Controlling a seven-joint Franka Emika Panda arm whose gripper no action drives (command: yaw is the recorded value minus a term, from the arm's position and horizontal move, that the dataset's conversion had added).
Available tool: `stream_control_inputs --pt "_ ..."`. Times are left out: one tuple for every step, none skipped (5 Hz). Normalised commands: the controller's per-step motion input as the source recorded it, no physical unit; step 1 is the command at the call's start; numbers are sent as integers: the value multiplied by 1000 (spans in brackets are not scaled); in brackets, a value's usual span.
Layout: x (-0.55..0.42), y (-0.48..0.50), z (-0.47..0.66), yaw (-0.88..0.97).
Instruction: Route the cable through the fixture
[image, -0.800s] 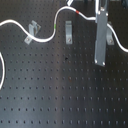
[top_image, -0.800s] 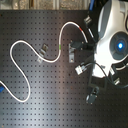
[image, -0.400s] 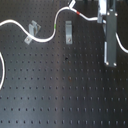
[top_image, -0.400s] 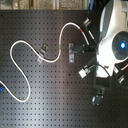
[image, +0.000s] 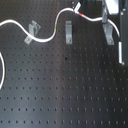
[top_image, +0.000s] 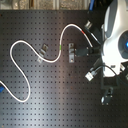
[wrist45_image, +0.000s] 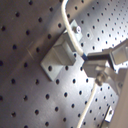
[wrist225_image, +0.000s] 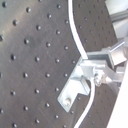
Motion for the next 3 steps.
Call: stream_control_inputs --pt "-34 -2 37 -29" --pt "-215 -15 121 0" --pt "-265 -16 261 0"
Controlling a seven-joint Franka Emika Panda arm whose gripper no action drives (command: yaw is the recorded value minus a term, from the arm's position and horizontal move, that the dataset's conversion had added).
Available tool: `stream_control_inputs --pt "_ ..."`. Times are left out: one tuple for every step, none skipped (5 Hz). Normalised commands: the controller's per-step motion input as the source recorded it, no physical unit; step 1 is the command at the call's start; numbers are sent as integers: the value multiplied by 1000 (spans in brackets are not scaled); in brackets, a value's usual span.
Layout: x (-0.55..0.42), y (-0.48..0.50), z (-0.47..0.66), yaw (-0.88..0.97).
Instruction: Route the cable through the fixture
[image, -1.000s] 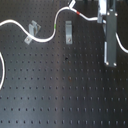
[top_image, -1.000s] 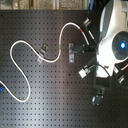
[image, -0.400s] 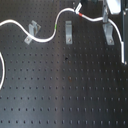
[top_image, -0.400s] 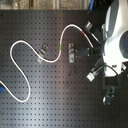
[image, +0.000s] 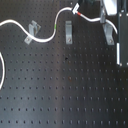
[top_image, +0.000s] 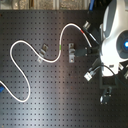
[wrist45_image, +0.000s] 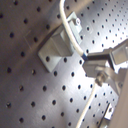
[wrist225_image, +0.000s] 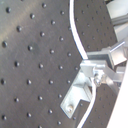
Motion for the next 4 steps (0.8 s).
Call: stream_control_inputs --pt "-269 -14 310 0" --pt "-309 6 290 11" --pt "-354 25 291 100" --pt "-376 66 298 143"
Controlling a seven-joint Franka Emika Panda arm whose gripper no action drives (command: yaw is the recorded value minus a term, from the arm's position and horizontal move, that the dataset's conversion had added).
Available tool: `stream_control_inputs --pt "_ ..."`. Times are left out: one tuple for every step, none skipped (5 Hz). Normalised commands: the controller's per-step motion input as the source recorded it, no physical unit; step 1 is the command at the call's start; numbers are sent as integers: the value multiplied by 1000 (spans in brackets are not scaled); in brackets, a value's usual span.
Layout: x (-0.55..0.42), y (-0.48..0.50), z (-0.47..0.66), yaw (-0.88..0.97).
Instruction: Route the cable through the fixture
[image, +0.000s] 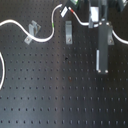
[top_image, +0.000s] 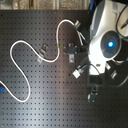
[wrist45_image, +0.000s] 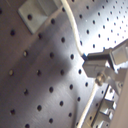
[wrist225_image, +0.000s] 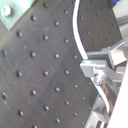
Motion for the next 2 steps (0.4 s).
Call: stream_control_inputs --pt "-336 58 327 151" --pt "-68 55 11 0"
